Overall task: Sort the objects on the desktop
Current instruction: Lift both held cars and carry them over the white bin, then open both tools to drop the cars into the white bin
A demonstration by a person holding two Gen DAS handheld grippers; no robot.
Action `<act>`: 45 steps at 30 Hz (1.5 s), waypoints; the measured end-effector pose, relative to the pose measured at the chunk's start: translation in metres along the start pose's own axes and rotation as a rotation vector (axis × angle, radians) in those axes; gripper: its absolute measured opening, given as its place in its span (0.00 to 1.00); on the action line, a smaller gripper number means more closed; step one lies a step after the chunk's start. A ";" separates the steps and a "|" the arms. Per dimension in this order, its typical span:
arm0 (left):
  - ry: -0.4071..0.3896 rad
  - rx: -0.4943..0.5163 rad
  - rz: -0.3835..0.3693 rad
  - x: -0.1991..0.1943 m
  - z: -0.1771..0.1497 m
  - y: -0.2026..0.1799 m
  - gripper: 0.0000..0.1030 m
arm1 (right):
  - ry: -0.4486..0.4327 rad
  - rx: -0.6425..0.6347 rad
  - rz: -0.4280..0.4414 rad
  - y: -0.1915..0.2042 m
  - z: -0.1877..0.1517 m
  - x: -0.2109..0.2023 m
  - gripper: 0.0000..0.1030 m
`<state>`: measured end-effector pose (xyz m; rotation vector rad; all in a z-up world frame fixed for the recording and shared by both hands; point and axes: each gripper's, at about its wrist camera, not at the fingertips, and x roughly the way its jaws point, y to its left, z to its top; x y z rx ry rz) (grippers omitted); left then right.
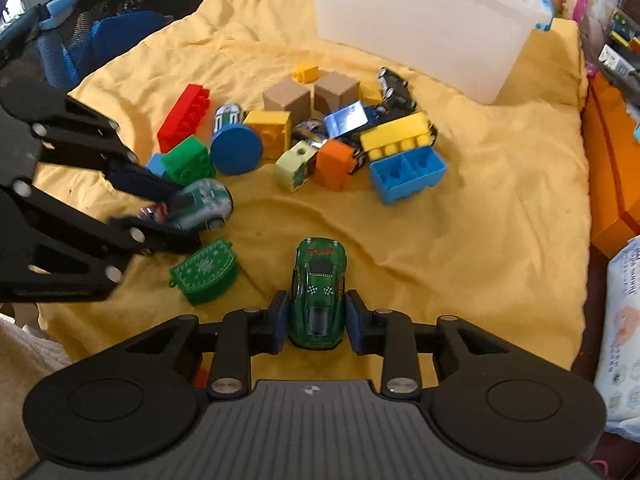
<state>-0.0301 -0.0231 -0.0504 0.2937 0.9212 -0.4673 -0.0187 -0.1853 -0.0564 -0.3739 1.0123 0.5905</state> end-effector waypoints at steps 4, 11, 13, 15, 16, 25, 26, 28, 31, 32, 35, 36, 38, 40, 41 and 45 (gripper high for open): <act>-0.086 -0.003 0.022 -0.023 0.028 0.013 0.32 | -0.061 0.017 -0.019 -0.007 0.018 -0.020 0.32; -0.276 0.007 0.111 -0.044 0.107 0.052 0.32 | -0.239 0.025 -0.115 -0.035 0.085 -0.057 0.32; -0.330 0.018 0.150 -0.043 0.136 0.063 0.32 | -0.292 0.040 -0.145 -0.044 0.109 -0.063 0.32; -0.362 0.005 0.169 -0.038 0.159 0.075 0.32 | -0.349 0.057 -0.161 -0.055 0.135 -0.068 0.32; -0.369 -0.014 0.173 -0.035 0.171 0.082 0.32 | -0.363 0.062 -0.172 -0.060 0.148 -0.068 0.32; -0.322 -0.145 0.237 0.016 0.215 0.138 0.33 | -0.409 0.146 -0.278 -0.102 0.222 -0.032 0.34; -0.333 -0.131 0.233 0.013 0.205 0.134 0.37 | -0.402 0.153 -0.266 -0.105 0.220 -0.031 0.34; -0.334 -0.115 0.228 0.004 0.186 0.129 0.40 | -0.414 0.158 -0.230 -0.105 0.205 -0.034 0.34; -0.312 -0.106 0.189 -0.004 0.156 0.120 0.40 | -0.382 0.162 -0.190 -0.099 0.178 -0.036 0.33; -0.302 -0.105 0.181 -0.006 0.145 0.115 0.40 | -0.370 0.162 -0.174 -0.097 0.170 -0.035 0.33; -0.247 -0.105 0.144 -0.009 0.107 0.096 0.41 | -0.325 0.132 -0.135 -0.083 0.139 -0.033 0.33; -0.226 -0.115 0.134 -0.009 0.093 0.089 0.43 | -0.304 0.109 -0.128 -0.074 0.128 -0.032 0.33; -0.171 -0.126 0.087 -0.006 0.068 0.076 0.44 | -0.262 0.041 -0.121 -0.059 0.108 -0.029 0.33; -0.123 -0.111 0.046 -0.005 0.046 0.058 0.44 | -0.224 0.009 -0.098 -0.046 0.088 -0.028 0.33; -0.101 -0.094 0.030 -0.005 0.037 0.049 0.44 | -0.201 0.005 -0.078 -0.043 0.080 -0.026 0.33; -0.039 -0.034 -0.041 -0.002 0.012 0.018 0.44 | -0.110 0.014 -0.040 -0.036 0.051 -0.017 0.33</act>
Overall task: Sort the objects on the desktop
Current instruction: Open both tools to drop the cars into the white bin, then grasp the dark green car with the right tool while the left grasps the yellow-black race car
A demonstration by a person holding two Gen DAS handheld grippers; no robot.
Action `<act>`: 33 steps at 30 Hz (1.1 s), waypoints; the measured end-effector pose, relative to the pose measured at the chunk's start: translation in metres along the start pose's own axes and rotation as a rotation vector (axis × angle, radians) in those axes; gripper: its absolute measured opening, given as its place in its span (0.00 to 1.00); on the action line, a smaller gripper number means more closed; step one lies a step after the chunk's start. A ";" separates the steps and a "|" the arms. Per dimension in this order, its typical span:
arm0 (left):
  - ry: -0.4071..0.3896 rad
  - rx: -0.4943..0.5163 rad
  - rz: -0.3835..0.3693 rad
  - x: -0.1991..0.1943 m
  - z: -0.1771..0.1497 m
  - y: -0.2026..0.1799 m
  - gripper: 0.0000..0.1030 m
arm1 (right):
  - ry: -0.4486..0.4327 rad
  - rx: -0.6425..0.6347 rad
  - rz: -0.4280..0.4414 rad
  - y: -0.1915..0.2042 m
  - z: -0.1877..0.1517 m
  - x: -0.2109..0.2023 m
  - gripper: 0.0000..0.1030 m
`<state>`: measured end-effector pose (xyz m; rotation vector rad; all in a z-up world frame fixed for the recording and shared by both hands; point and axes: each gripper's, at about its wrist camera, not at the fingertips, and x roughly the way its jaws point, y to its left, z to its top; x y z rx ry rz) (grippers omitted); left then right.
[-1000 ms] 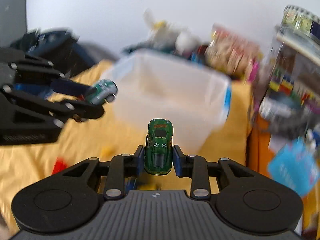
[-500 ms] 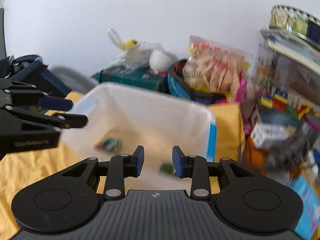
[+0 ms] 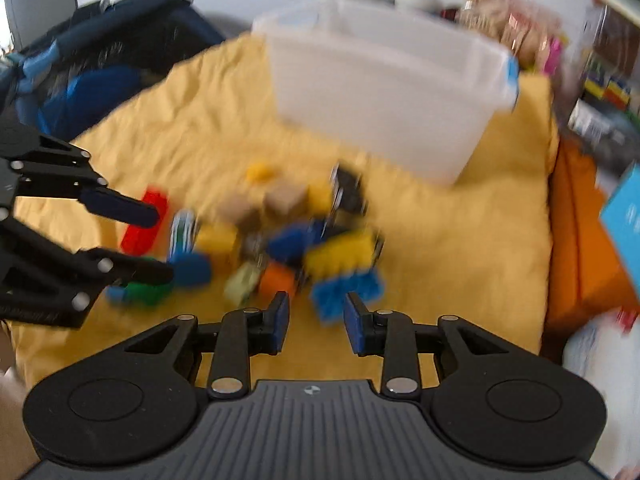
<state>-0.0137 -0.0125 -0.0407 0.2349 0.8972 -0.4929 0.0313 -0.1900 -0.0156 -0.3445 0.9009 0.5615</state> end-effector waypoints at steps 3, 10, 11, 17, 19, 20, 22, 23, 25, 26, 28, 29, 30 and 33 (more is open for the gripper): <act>0.026 0.041 -0.004 0.005 -0.005 -0.013 0.44 | 0.053 -0.002 -0.005 0.005 -0.018 0.007 0.33; 0.017 0.024 -0.007 0.005 -0.002 -0.016 0.44 | -0.048 0.052 -0.059 -0.011 -0.005 -0.002 0.33; 0.019 0.015 -0.006 0.005 -0.002 -0.015 0.44 | -0.068 0.057 -0.074 -0.015 0.005 -0.001 0.33; 0.030 -0.024 -0.018 0.008 0.002 -0.011 0.44 | -0.050 0.015 -0.058 -0.034 0.064 0.049 0.33; 0.027 -0.036 -0.022 0.007 0.003 -0.010 0.44 | -0.012 0.027 -0.043 -0.040 0.068 0.066 0.35; 0.027 -0.042 -0.025 0.008 0.003 -0.008 0.44 | 0.027 0.026 -0.019 -0.043 0.067 0.075 0.36; 0.027 -0.057 -0.033 0.010 0.005 -0.003 0.44 | 0.096 0.006 0.097 -0.046 0.062 0.081 0.36; 0.027 -0.067 -0.034 0.012 0.006 -0.001 0.44 | 0.102 0.000 0.151 -0.044 0.057 0.078 0.37; 0.025 -0.087 -0.027 0.016 0.010 0.005 0.44 | 0.123 -0.035 0.195 -0.037 0.046 0.071 0.30; 0.020 -0.103 -0.021 0.018 0.013 0.008 0.44 | 0.136 -0.060 0.196 -0.031 0.040 0.069 0.29; 0.013 -0.141 -0.014 0.021 0.021 0.015 0.44 | 0.161 -0.108 0.188 -0.018 0.029 0.065 0.19; 0.006 -0.174 -0.021 0.024 0.026 0.021 0.44 | 0.163 -0.127 0.186 -0.012 0.024 0.062 0.16; 0.005 -0.202 -0.037 0.027 0.029 0.025 0.44 | 0.145 -0.134 0.175 -0.007 0.019 0.056 0.14; 0.012 -0.296 -0.118 0.041 0.039 0.036 0.44 | 0.099 -0.119 0.137 -0.003 0.010 0.043 0.13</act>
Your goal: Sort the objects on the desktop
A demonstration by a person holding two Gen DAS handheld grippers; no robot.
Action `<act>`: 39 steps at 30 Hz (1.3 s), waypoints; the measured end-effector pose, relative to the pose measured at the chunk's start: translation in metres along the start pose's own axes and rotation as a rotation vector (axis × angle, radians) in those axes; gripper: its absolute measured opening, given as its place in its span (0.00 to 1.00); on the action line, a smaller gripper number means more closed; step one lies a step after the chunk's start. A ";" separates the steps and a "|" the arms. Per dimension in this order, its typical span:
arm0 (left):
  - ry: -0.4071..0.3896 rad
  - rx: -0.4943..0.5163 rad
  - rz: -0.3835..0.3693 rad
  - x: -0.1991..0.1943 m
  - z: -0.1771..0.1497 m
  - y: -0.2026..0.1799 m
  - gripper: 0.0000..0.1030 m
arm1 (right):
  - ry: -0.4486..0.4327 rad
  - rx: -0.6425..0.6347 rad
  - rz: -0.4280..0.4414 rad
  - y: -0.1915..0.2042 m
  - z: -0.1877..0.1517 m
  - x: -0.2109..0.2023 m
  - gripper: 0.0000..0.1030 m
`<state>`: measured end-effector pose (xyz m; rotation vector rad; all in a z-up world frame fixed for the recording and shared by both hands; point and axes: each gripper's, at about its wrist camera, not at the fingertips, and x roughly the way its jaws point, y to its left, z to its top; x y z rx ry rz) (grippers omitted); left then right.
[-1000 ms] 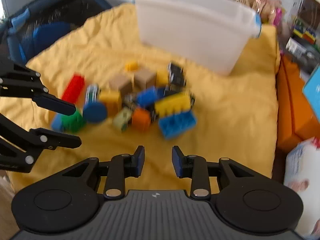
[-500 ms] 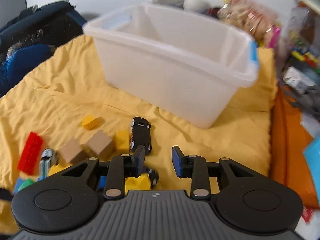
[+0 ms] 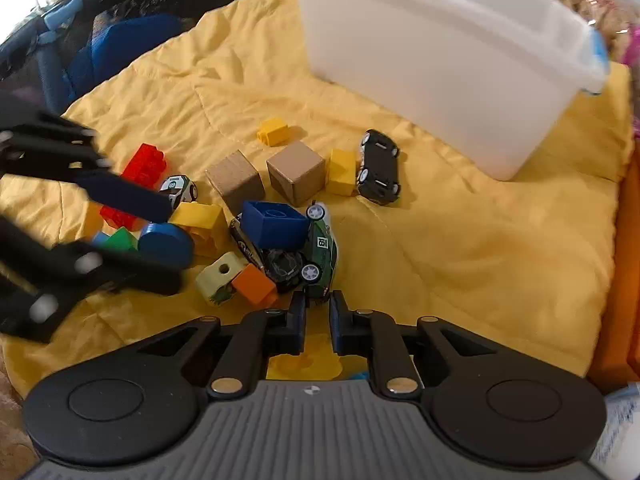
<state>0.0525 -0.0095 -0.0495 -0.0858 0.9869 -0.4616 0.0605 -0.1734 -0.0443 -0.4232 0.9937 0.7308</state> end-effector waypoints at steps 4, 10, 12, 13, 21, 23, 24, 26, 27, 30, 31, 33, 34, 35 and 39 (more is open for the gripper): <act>0.020 -0.045 -0.019 0.021 0.008 0.005 0.44 | -0.060 0.034 -0.055 0.002 -0.008 -0.014 0.13; 0.078 -0.161 0.005 0.031 0.025 0.013 0.44 | -0.081 0.022 -0.152 0.009 -0.017 -0.027 0.13; 0.096 -0.165 0.009 0.032 0.026 0.013 0.44 | -0.077 0.017 -0.158 0.013 -0.022 -0.029 0.13; 0.102 -0.171 0.006 0.034 0.027 0.013 0.44 | -0.076 0.020 -0.158 0.015 -0.024 -0.029 0.13; 0.186 -0.060 0.137 0.070 0.034 0.008 0.69 | -0.084 -0.022 -0.181 0.026 -0.035 -0.031 0.13; 0.161 -0.073 0.125 0.069 0.034 0.011 0.66 | -0.096 -0.034 -0.188 0.029 -0.037 -0.032 0.13; 0.150 -0.090 0.122 0.069 0.035 0.014 0.66 | -0.098 -0.039 -0.192 0.029 -0.037 -0.031 0.13; 0.139 -0.090 0.111 0.070 0.036 0.016 0.65 | -0.107 -0.041 -0.203 0.032 -0.039 -0.030 0.13; 0.131 -0.066 0.112 0.070 0.037 0.014 0.65 | -0.111 -0.036 -0.203 0.032 -0.040 -0.031 0.13; 0.130 0.017 0.108 0.064 0.029 0.007 0.65 | -0.112 -0.030 -0.202 0.032 -0.040 -0.032 0.13; 0.130 0.032 0.097 0.058 0.027 0.005 0.65 | -0.113 -0.030 -0.205 0.032 -0.040 -0.033 0.13; 0.123 0.050 0.062 0.038 0.019 0.002 0.65 | -0.118 -0.030 -0.214 0.033 -0.041 -0.038 0.13; 0.116 0.060 0.049 0.026 0.015 0.002 0.65 | -0.123 -0.029 -0.216 0.032 -0.042 -0.040 0.13; 0.107 0.072 0.040 0.014 0.010 0.001 0.65 | -0.130 -0.027 -0.219 0.032 -0.043 -0.043 0.13; 0.120 0.132 0.002 -0.023 -0.012 0.000 0.65 | -0.126 -0.031 -0.223 0.036 -0.049 -0.055 0.13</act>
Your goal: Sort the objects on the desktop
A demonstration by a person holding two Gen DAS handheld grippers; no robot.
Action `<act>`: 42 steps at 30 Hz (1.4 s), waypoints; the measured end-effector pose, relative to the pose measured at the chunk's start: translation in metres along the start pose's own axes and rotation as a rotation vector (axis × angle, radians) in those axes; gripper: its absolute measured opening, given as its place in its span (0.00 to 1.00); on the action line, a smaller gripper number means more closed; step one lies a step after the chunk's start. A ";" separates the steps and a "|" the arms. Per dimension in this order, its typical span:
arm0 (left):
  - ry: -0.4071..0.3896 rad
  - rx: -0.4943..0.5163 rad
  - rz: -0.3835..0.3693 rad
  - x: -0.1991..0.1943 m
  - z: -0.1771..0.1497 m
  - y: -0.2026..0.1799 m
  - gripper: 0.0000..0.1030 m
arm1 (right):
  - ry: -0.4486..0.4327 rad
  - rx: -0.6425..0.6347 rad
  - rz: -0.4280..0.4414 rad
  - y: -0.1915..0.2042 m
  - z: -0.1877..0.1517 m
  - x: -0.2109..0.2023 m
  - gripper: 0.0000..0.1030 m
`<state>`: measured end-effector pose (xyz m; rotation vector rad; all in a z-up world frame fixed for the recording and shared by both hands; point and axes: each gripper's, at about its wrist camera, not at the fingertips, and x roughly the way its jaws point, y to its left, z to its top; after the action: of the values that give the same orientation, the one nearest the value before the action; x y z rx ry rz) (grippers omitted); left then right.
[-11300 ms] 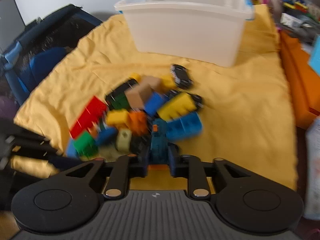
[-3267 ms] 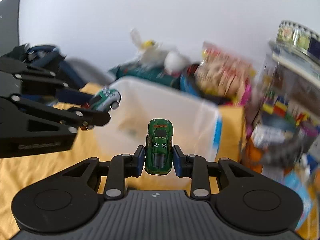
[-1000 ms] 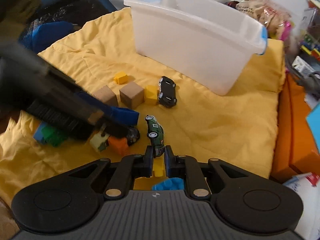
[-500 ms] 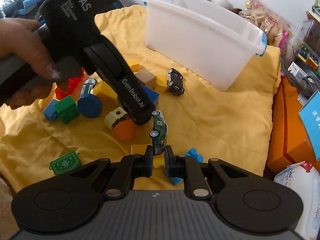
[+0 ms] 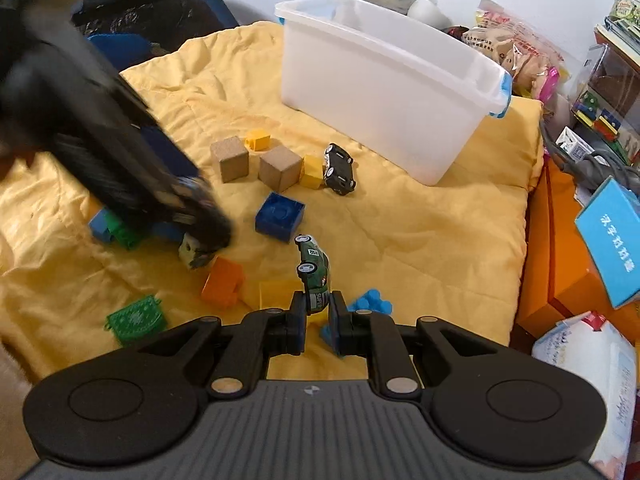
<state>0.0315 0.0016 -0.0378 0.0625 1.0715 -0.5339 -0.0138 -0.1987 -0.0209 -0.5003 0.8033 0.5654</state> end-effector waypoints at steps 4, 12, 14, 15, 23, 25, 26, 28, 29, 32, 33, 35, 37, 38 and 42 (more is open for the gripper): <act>0.067 0.063 -0.012 -0.006 -0.029 -0.001 0.65 | 0.013 -0.058 0.024 0.007 -0.010 -0.016 0.13; 0.143 0.166 -0.045 0.012 -0.069 -0.007 0.65 | 0.050 -0.143 0.002 0.013 -0.034 -0.037 0.13; 0.132 0.199 -0.052 0.015 -0.069 -0.010 0.65 | 0.061 -0.148 -0.003 0.014 -0.036 -0.040 0.13; 0.130 0.208 -0.053 0.017 -0.067 -0.011 0.65 | 0.064 -0.154 -0.010 0.014 -0.037 -0.042 0.13; 0.144 0.323 -0.085 0.019 -0.055 -0.012 0.66 | 0.117 -0.181 -0.032 0.013 -0.045 -0.040 0.13; 0.132 0.295 -0.047 0.012 -0.059 -0.013 0.66 | 0.109 -0.159 0.032 0.018 -0.045 -0.039 0.13; 0.113 0.271 -0.037 0.007 -0.061 -0.014 0.66 | 0.111 -0.146 0.066 0.021 -0.046 -0.039 0.13; 0.069 0.206 -0.036 -0.007 -0.065 -0.015 0.66 | 0.092 -0.105 0.083 0.021 -0.046 -0.041 0.15; 0.044 0.169 -0.040 -0.013 -0.066 -0.016 0.66 | 0.080 -0.066 0.078 0.016 -0.046 -0.041 0.15; 0.000 0.076 -0.066 -0.026 -0.070 -0.019 0.65 | 0.086 -0.006 0.019 0.000 -0.049 -0.031 0.15; 0.002 0.047 -0.063 -0.025 -0.071 -0.022 0.65 | 0.097 -0.026 -0.012 -0.003 -0.051 -0.024 0.16; -0.007 0.020 -0.065 -0.024 -0.074 -0.023 0.65 | 0.118 -0.064 -0.036 -0.005 -0.052 -0.011 0.17; 0.000 0.015 -0.058 -0.017 -0.077 -0.023 0.65 | 0.125 -0.099 -0.036 -0.004 -0.054 0.000 0.26; 0.000 0.022 -0.055 -0.015 -0.077 -0.023 0.65 | 0.111 -0.124 -0.048 -0.002 -0.054 0.004 0.27; -0.014 0.151 -0.046 -0.003 -0.073 -0.029 0.65 | 0.129 -0.081 -0.062 -0.006 -0.049 0.009 0.07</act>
<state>-0.0423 -0.0006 -0.0652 0.1663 1.0197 -0.6552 -0.0311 -0.2306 -0.0560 -0.6392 0.8870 0.5140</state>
